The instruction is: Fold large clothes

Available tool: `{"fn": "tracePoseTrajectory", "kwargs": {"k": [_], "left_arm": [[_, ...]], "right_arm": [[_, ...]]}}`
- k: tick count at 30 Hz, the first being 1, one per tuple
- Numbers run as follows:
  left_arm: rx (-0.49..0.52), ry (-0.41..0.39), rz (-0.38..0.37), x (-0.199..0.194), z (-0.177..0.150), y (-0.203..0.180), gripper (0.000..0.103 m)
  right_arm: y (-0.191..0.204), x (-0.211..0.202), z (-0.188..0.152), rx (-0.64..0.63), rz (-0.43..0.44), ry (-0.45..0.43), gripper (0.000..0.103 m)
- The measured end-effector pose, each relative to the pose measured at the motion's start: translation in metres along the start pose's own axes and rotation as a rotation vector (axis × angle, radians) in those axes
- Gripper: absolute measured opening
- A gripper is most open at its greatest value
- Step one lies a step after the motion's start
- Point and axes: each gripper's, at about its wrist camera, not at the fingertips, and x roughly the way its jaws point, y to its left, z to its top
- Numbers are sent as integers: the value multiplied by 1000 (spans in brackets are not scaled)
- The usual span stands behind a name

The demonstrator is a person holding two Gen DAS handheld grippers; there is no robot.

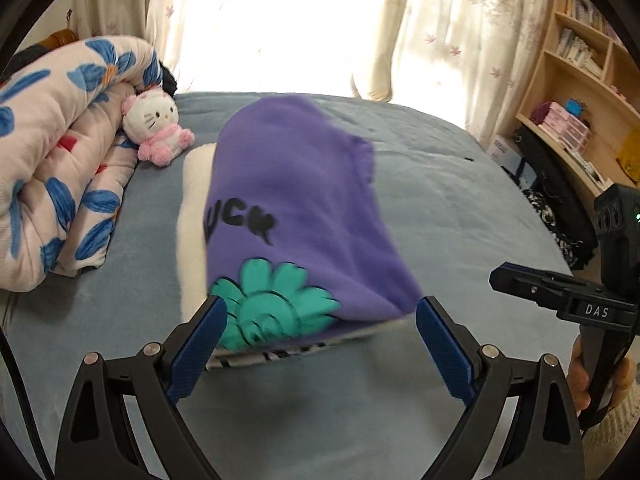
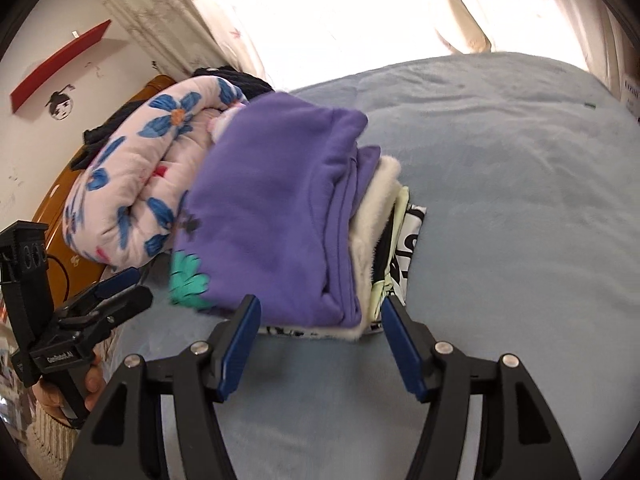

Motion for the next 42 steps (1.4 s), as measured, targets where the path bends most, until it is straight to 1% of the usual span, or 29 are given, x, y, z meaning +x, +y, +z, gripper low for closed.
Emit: {"fn": "tracePoseTrajectory", "kwargs": {"k": [6,11,14,16,18,20,21,23,27,31,34,37,42], "left_arm": [[24,-31,21,-49,-12,-36,95],[24,-48,34,-86,-26,-60,95],[46,-56,61,-109,-34,-75,95],[53,-64,75,-122,-38,-84,95],[55,-75,87,-139,-44,-94,95],[51,-79,93,-152,-50,-102,95],[50,-76,93,-157,-53,-106,95],[50,-74,94,-168,-62,-114,95],[40,-89,84,-188,-90,-133,95],[60,-119,126,-204,-126,-156,95],[85,-133,130,-210,-154,-174,95],[91,-146,120,-211,-180,-188,95],[74,-120,115,-200,-215,-208,96]], "right_arm": [[21,-71,-8,-69,-22,-41,63],[36,-126,-26,-132,-48,-62,63],[42,-156,-38,-157,-73,-76,63],[45,-174,-47,-175,-103,-80,63],[48,-192,-56,-188,-152,-89,65],[46,-209,-67,-183,-201,-95,72],[45,-216,-71,-179,-215,-98,74],[42,-228,-82,-178,-245,-103,75],[36,-245,-108,-188,-289,-95,75],[37,-258,-143,-237,-310,-79,75],[37,-267,-172,-267,-322,-82,75],[32,-275,-201,-268,-325,-100,75],[18,-269,-234,-224,-324,-99,75]]}}
